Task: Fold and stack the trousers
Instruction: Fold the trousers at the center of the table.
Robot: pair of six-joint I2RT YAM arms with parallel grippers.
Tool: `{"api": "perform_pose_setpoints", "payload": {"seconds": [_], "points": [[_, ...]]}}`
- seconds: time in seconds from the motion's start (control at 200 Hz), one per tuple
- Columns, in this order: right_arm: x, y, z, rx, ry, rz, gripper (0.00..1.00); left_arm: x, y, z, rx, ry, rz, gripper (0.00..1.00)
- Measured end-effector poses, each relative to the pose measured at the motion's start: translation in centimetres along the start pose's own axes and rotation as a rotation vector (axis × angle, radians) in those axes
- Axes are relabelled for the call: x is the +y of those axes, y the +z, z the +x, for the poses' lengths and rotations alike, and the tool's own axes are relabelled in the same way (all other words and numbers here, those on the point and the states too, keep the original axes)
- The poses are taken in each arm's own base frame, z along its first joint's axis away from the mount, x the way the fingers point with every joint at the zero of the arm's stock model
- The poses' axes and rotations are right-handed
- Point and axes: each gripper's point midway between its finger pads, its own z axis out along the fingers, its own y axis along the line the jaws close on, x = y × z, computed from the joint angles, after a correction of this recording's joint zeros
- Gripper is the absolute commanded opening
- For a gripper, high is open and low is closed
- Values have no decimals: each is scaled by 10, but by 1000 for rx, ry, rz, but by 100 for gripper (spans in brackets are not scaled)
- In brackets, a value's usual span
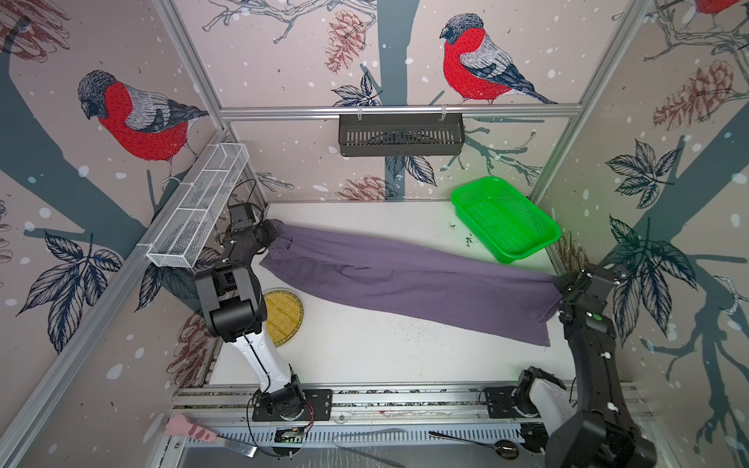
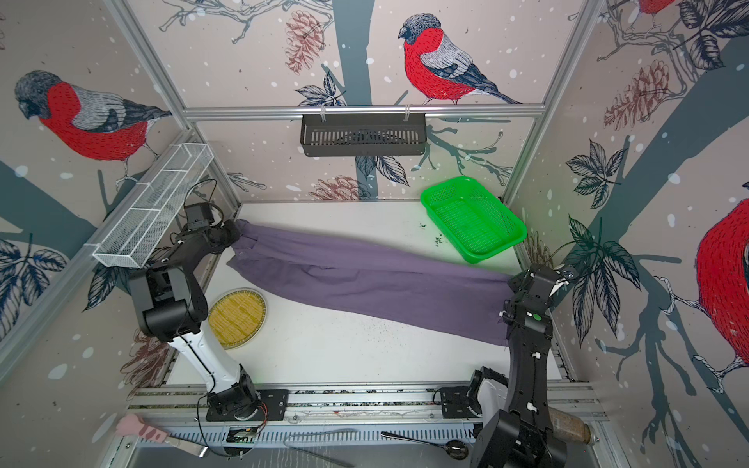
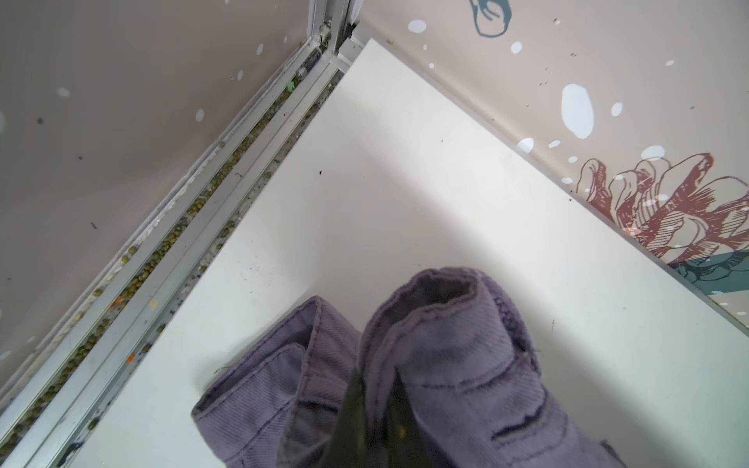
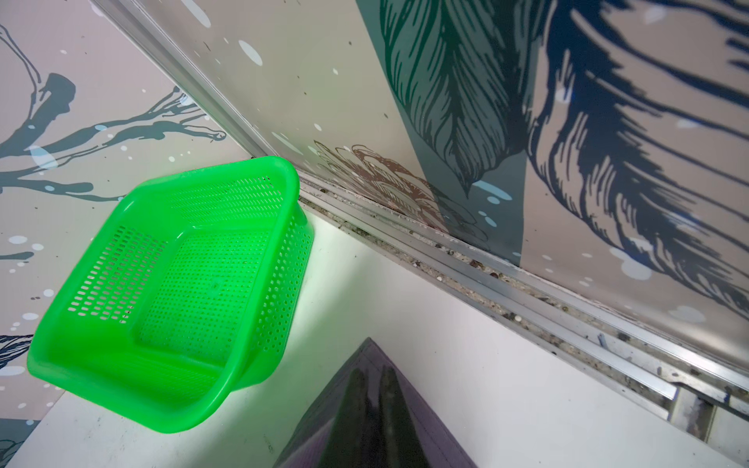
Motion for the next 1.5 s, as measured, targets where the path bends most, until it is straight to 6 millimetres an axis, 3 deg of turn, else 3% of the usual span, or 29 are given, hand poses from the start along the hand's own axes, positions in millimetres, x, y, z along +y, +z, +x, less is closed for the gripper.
{"api": "perform_pose_setpoints", "payload": {"seconds": [0.215,0.415,0.6,0.695,0.825,0.971,1.086,1.236,1.496], "points": [[-12,-4,22,43,-1,2,11,6,-2,5,-14,5,-17,0],[-22,-11,42,63,-6,-1,27,13,-5,11,-13,2,-42,0],[-33,-13,66,102,-9,2,28,22,-3,21,-10,-1,-74,0],[-35,-16,66,95,-6,5,29,25,-5,24,-6,-3,-86,0],[-37,-17,62,85,-5,22,39,25,-11,26,-14,-8,-89,8],[-34,-19,58,74,-8,13,49,25,-20,22,-36,-8,-99,25],[-17,-18,61,112,-39,-64,54,25,-30,18,-61,-9,-109,38],[26,-26,67,150,-134,-236,59,23,-44,9,-94,-10,-120,49],[98,-62,101,209,-375,-521,65,18,-66,9,-93,-22,-115,61]]}}
